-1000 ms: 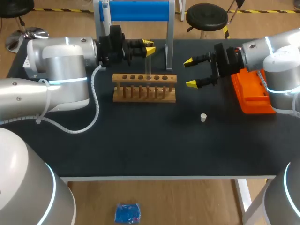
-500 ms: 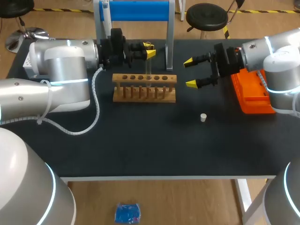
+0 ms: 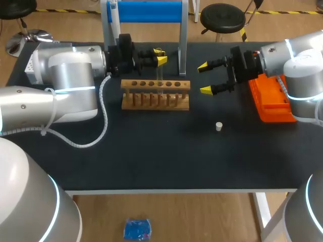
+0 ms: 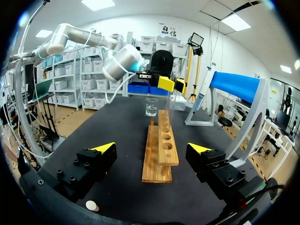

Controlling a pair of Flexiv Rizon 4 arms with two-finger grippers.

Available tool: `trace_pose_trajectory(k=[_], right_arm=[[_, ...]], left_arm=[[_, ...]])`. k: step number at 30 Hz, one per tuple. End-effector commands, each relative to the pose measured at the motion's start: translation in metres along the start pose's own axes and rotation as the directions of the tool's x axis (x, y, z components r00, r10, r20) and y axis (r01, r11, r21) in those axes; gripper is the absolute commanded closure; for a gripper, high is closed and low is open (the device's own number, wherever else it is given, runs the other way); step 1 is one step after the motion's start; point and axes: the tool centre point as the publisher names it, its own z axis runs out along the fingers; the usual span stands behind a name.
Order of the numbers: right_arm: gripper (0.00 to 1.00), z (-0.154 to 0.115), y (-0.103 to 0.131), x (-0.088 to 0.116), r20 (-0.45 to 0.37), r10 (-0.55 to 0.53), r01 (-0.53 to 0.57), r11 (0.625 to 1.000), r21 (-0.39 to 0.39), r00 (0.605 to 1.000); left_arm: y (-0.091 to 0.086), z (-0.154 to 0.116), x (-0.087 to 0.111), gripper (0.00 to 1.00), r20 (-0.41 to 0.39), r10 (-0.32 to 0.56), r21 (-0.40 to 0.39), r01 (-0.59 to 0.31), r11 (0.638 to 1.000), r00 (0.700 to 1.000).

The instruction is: Invert the test tube, pick up the pipette, mount the tip to pipette, aspirate from beaker and dispense into the tube, eject the tip, return the pipette, and cap with the stopper.

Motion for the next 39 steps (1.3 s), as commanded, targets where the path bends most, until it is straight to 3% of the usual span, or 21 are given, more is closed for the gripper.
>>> trace_pose_trajectory(k=[1, 26, 27, 28, 29, 39], right_arm=[[0.00, 0.000, -0.001, 0.000, -0.002, -0.001, 0.001, 1.000, 0.000, 1.000], [0.00, 0.000, -0.001, 0.000, -0.002, -0.001, 0.001, 1.000, 0.000, 1.000], [0.00, 0.000, -0.001, 0.000, -0.002, -0.001, 0.001, 1.000, 0.000, 1.000], [0.00, 0.000, -0.001, 0.000, -0.002, -0.001, 0.001, 1.000, 0.000, 1.000], [0.00, 0.000, -0.001, 0.000, -0.002, -0.001, 0.001, 1.000, 0.000, 1.000], [0.00, 0.000, -0.001, 0.000, -0.002, -0.001, 0.001, 1.000, 0.000, 1.000]], left_arm=[[0.004, 0.001, -0.001, 1.00, 0.003, -0.002, 0.008, 0.002, 1.000, 1.000], [0.021, -0.001, -0.001, 1.00, 0.015, -0.030, 0.029, 0.030, 0.999, 0.999], [0.021, -0.001, -0.001, 0.91, 0.014, -0.031, 0.028, 0.030, 0.999, 0.999], [0.021, -0.001, -0.001, 0.24, 0.010, -0.029, 0.030, 0.028, 0.999, 1.000], [0.021, -0.001, -0.001, 0.00, 0.011, -0.028, 0.030, 0.027, 0.999, 1.000], [0.009, -0.005, -0.001, 0.00, 0.015, 0.017, -0.074, -0.016, 0.997, 1.000]])
